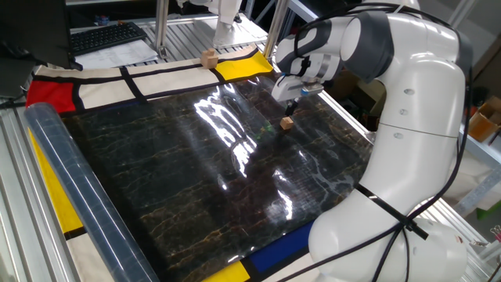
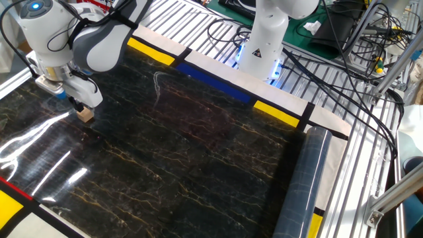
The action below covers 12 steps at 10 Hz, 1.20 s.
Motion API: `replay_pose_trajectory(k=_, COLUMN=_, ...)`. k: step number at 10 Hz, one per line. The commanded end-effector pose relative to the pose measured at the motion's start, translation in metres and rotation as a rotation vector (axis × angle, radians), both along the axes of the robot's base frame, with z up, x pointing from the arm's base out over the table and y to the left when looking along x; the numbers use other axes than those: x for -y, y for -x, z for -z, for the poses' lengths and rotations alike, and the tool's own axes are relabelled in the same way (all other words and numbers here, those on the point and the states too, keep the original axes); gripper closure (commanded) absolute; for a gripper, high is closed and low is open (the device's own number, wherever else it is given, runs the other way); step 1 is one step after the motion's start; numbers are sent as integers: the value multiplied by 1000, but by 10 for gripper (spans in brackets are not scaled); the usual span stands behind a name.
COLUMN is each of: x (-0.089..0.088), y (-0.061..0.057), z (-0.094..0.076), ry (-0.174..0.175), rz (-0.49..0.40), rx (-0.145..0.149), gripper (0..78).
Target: Hold a small block with the gripper and sweep it from left to right on the table
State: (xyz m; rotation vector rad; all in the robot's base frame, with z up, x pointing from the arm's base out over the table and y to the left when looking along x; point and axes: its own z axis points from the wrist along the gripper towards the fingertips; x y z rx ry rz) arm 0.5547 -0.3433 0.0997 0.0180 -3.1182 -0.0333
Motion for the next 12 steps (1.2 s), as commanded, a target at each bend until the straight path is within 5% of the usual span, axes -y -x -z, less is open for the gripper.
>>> replay_pose_trajectory(k=1, x=1, y=-1, z=-1, ry=4, rz=1, rx=2, gripper=0)
replay_pose_trajectory(k=12, x=1, y=-1, z=-1, ry=4, rz=1, rx=2, gripper=0)
